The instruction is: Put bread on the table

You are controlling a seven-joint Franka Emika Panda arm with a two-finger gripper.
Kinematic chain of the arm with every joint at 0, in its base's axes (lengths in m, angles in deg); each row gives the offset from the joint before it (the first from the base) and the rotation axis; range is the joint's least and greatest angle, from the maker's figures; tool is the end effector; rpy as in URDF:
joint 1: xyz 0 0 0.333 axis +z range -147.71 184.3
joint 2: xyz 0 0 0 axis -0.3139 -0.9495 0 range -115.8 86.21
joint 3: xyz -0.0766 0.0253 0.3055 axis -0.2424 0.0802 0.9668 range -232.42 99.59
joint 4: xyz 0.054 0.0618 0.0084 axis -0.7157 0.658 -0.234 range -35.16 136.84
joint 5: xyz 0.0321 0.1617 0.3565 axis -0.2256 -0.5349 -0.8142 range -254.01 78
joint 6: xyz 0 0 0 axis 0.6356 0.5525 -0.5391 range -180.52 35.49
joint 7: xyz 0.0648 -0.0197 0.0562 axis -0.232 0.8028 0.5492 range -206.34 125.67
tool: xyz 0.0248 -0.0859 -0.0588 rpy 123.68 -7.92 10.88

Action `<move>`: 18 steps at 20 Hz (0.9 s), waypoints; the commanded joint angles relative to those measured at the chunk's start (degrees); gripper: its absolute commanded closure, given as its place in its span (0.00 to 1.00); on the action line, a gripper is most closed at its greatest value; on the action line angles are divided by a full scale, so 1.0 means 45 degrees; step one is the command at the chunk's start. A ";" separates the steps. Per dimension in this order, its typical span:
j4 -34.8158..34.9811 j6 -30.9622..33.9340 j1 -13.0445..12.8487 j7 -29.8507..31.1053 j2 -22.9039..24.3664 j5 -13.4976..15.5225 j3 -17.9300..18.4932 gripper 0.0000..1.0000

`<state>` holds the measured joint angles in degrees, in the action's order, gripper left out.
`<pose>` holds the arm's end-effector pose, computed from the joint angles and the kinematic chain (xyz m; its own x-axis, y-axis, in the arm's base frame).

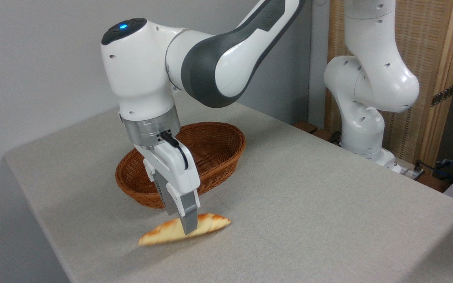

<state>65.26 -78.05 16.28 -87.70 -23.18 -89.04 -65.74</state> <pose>0.6011 -0.0131 0.4534 0.6546 -0.7558 -0.0166 -0.7560 -0.6546 -0.0090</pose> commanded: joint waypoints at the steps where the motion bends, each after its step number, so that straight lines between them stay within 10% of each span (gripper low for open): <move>1: -0.0137 -0.0011 -0.0079 -0.0783 0.0242 -0.0141 0.0473 0.00; 7: -0.0489 0.1214 -0.0079 0.0850 0.1549 0.0075 0.0299 0.00; 10: -0.1677 0.2931 0.0406 0.2844 0.1610 -0.0160 -0.1103 0.00; 13: -0.2110 0.3543 0.1190 0.2986 0.1881 -0.0121 -0.2512 0.00; 18: -0.2110 0.3817 0.1210 0.2830 0.2020 -0.0160 -0.2593 0.00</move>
<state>56.30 -62.46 20.67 -74.73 -14.12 -89.05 -77.06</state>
